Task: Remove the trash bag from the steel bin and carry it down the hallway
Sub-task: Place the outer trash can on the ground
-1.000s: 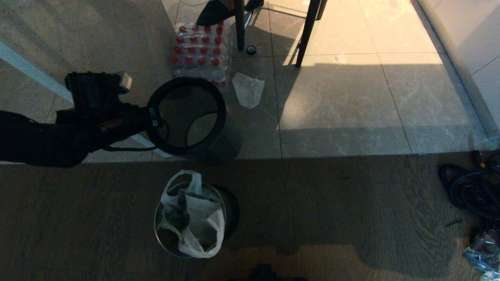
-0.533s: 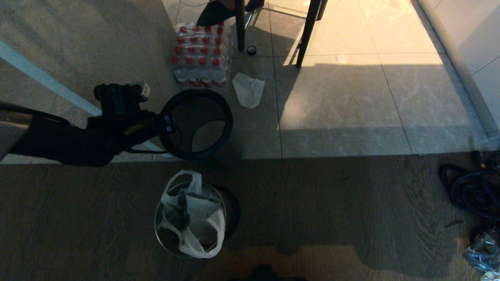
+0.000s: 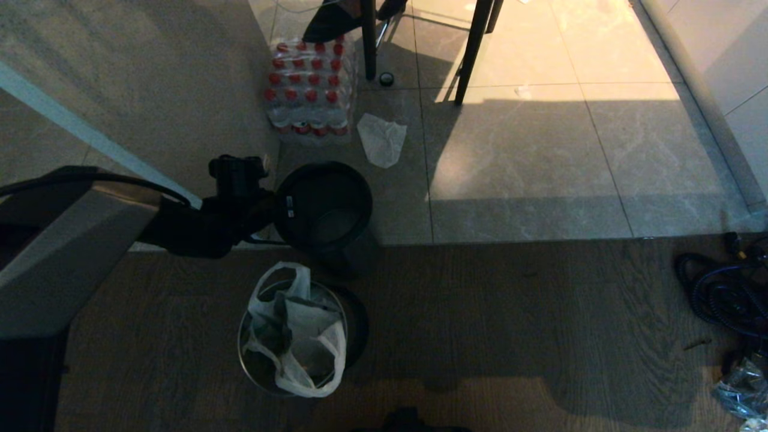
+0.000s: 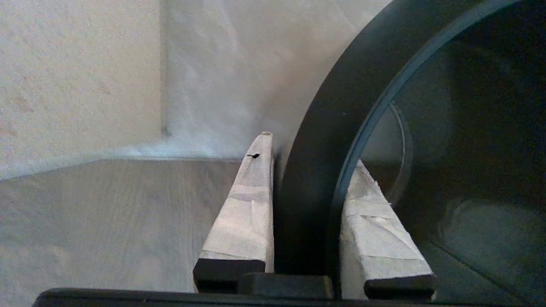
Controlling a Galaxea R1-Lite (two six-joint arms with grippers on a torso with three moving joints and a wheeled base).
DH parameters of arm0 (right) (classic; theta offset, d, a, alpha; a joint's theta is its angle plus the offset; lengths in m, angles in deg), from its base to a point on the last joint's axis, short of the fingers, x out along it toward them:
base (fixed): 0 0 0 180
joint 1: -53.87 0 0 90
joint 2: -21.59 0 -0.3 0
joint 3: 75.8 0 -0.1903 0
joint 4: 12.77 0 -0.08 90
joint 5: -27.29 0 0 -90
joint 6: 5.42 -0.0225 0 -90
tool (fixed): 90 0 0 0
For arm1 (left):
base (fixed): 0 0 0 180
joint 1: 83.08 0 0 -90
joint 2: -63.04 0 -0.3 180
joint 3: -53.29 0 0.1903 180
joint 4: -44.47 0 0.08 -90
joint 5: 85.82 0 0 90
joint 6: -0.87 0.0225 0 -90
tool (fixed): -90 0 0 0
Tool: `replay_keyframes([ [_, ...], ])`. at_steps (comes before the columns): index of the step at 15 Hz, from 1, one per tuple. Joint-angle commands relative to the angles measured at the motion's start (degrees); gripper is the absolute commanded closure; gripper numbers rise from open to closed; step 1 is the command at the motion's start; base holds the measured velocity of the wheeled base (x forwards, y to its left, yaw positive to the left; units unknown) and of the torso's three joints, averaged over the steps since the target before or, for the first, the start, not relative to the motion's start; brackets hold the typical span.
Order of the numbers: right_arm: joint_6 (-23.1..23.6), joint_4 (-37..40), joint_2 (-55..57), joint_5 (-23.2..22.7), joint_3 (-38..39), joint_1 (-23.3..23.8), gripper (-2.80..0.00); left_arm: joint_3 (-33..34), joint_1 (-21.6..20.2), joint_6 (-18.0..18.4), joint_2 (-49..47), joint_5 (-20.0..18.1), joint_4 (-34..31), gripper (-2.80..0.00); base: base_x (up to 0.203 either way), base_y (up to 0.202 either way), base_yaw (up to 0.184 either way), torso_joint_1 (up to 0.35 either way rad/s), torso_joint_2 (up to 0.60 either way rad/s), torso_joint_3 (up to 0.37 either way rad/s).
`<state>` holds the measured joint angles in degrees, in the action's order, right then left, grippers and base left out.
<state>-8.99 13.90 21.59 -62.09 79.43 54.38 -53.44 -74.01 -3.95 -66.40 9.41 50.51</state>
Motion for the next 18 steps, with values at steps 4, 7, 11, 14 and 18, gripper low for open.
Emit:
replay_keyframes([
  [4, -0.03, 0.04, -0.09, -0.01, 0.0, 0.02, 0.0, -1.5, 0.64, 0.71, 0.0, 1.75, -0.49, 0.0, 0.0, 0.0, 0.0, 0.0, 0.0, 0.0],
  [7, -0.03, 0.04, -0.09, -0.01, 0.0, 0.02, 0.0, 0.75, 0.6, 0.74, 2.65, 1.21, -0.86, 0.0, 0.0, 0.0, 0.0, 0.0, 0.0, 0.0],
  [11, -0.03, 0.04, -0.09, -0.01, 0.0, 0.02, 0.0, 9.43, 0.49, -0.23, 22.03, -0.33, -4.62, 0.0, 0.0, 0.0, 0.0, 0.0, 0.0, 0.0],
  [14, -0.03, 0.04, -0.09, -0.01, 0.0, 0.02, 0.0, 14.67, -0.02, -1.33, 27.66, -1.09, -8.48, 0.0, 0.0, 0.0, 0.0, 0.0, 0.0, 0.0],
  [18, -0.03, 0.04, -0.09, -0.01, 0.0, 0.02, 0.0, 14.51, -0.26, -1.42, 24.22, -3.22, -8.09, 0.0, 0.0, 0.0, 0.0, 0.0, 0.0, 0.0],
])
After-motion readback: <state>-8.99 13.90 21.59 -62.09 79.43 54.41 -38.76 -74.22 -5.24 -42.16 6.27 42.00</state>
